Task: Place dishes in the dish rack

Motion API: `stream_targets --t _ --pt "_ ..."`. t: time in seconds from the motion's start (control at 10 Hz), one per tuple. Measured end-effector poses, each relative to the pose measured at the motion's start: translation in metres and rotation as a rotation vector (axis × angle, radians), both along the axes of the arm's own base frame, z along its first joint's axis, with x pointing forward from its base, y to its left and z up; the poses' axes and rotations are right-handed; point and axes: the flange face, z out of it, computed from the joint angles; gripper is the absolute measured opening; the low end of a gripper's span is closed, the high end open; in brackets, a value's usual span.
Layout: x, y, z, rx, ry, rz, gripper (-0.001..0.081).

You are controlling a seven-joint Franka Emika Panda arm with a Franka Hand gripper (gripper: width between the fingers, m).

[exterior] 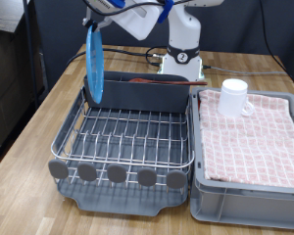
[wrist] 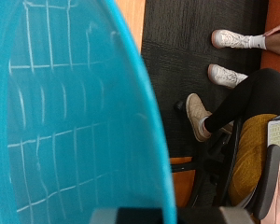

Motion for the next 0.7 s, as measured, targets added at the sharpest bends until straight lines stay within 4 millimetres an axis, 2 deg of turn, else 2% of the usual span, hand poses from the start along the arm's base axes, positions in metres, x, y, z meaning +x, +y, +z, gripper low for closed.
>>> stream_targets --t 0.7 --pt "0.008 -0.026 -0.042 0.022 0.015 -0.011 0.0026"
